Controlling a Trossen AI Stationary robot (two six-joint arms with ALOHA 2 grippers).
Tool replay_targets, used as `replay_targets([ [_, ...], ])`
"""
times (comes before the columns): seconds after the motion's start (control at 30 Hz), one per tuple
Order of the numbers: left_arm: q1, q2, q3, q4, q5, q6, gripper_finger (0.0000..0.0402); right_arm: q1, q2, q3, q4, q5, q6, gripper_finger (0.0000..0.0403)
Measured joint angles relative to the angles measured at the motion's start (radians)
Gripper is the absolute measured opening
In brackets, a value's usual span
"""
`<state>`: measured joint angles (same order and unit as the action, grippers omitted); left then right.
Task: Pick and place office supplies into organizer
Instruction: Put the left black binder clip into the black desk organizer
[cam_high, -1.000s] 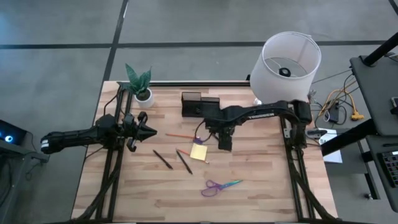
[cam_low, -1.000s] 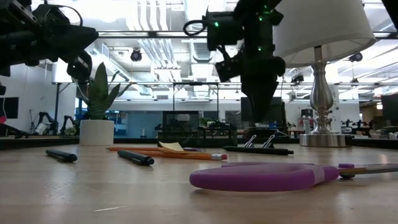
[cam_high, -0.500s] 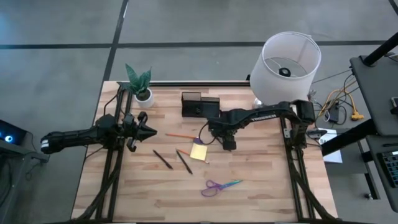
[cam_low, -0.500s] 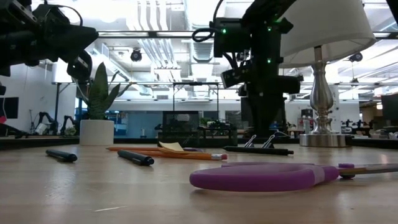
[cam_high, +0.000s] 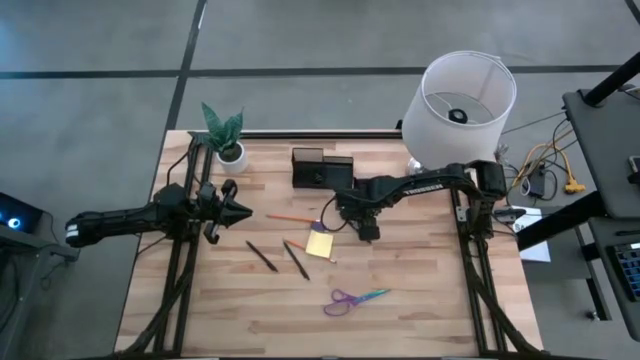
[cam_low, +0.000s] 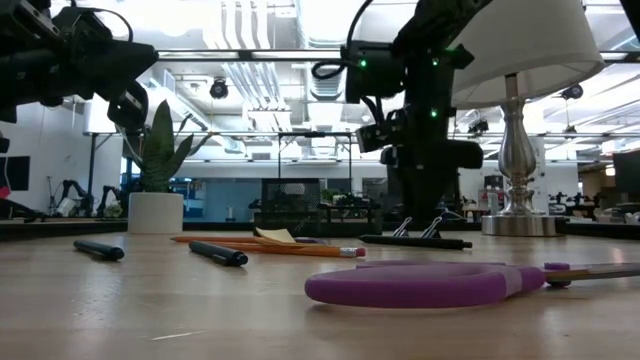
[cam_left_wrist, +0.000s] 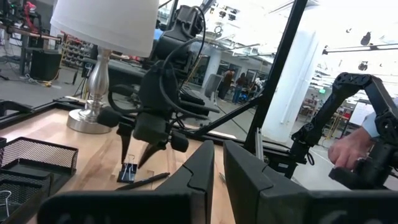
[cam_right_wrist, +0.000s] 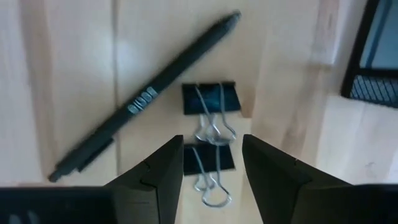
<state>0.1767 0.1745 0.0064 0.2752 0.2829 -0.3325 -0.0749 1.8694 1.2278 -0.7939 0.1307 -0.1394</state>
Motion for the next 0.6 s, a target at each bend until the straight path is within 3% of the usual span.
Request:
replay_targets([
  [0.6,0.000,0.000,0.000,0.000,0.000,0.000,0.0020,0.000,0.000,-0.027,0.043,0.000,-0.018,0.0140],
])
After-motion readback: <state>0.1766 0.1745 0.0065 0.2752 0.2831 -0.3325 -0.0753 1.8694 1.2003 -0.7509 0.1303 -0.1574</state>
